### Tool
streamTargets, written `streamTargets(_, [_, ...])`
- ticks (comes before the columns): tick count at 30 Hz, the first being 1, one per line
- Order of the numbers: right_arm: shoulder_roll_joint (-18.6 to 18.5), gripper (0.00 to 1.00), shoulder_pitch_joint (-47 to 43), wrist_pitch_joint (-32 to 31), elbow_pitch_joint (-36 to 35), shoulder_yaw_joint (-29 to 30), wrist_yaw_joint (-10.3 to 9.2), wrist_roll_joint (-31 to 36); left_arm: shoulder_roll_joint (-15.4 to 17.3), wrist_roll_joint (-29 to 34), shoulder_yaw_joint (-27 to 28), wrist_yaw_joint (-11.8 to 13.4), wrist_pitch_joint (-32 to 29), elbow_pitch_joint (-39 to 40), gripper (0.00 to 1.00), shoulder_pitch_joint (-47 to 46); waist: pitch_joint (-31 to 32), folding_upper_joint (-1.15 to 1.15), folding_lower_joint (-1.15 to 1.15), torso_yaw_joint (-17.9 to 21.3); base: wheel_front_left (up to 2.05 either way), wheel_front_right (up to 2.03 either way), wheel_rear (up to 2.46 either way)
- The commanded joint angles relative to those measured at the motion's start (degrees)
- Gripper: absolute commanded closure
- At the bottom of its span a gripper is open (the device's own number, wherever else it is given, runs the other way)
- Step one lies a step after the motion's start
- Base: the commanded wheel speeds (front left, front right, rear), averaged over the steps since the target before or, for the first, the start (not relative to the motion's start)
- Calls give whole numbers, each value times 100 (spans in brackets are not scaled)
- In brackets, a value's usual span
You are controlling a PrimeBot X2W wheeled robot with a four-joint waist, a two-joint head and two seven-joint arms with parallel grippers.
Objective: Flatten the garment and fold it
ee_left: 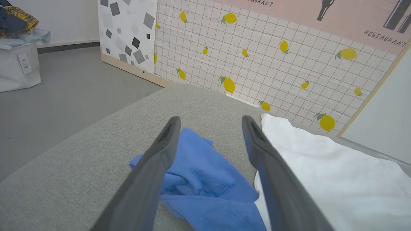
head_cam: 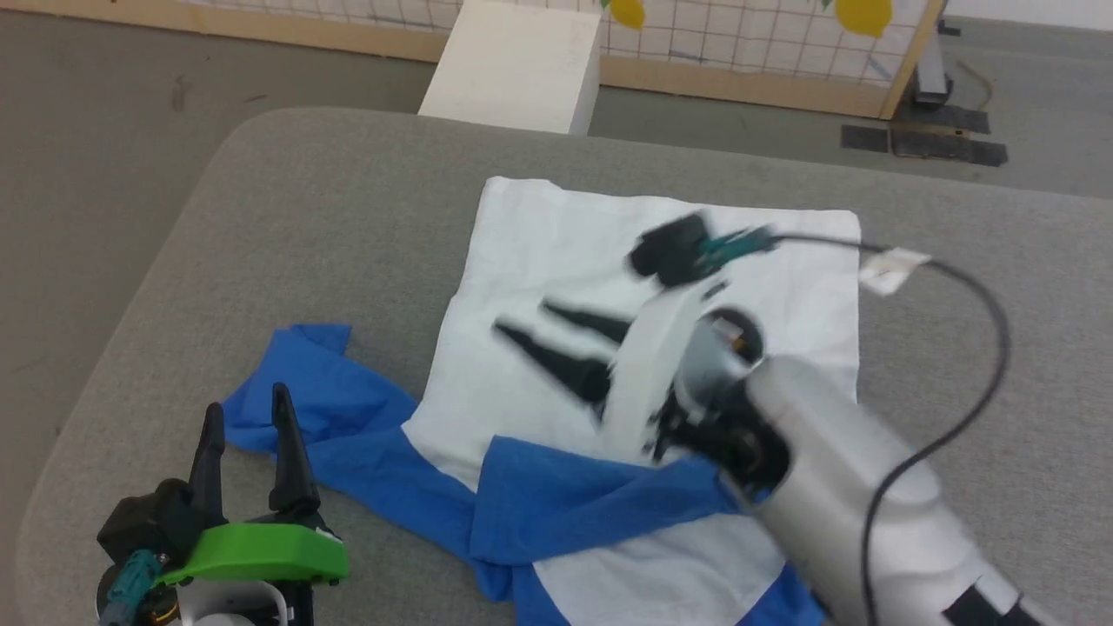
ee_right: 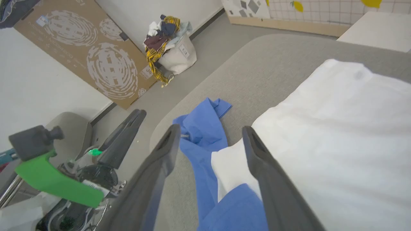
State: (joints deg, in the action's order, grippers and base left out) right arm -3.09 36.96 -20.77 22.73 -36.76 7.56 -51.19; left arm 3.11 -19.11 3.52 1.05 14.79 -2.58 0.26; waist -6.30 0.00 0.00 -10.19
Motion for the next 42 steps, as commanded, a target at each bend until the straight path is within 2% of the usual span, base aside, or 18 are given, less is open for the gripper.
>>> streamTargets(1, [-124,0,103,209,-35,271,-8,156,29,35,33,-5,21,-5,0,13,92,0,0,116,0,0,0])
streamTargets(6, [-577,0,22,687,-111,1367,-8,784,62,-6,99,23,21,6,0,82,161,0,0,273,0,0,0])
streamTargets(11, [-865,0,-506,701,-377,2659,-8,1278,81,-53,136,51,13,15,0,119,163,0,0,405,0,0,0])
streamTargets(14, [-892,0,-897,561,-586,3369,-8,1501,81,-82,145,79,-24,9,0,119,149,0,0,446,0,0,0])
streamTargets(18, [-750,0,-1355,313,-999,4190,-8,1804,109,-132,190,152,-150,19,0,60,79,0,0,501,0,0,0])
streamTargets(21, [-569,0,-1584,77,-1407,4661,-8,1999,271,-195,255,201,-535,7,0,-171,-45,0,0,504,0,0,0])
streamTargets(26, [-379,0,-1694,-308,-2057,5061,-8,2214,835,-434,416,268,-1899,-101,0,-991,-353,0,0,464,0,0,0])
streamTargets(30, [-295,0,-1648,-601,-2476,5216,-8,2333,1379,-645,429,397,-3534,-370,0,-1801,-688,0,0,478,0,0,0])
streamTargets(34, [-253,0,-1570,-789,-2713,5231,-8,2369,1674,-859,353,617,-5036,-698,0,-2407,-980,0,0,533,0,0,0])
streamTargets(38, [-231,0,-1499,-882,-2844,5208,-8,2380,1893,-1013,364,812,-5980,-1021,0,-2855,-1243,0,0,630,0,0,0])
streamTargets(42, [-244,0,-1441,-915,-2914,5182,-8,2370,2025,-964,241,928,-6474,-1265,0,-3065,-1422,0,0,717,0,0,0])
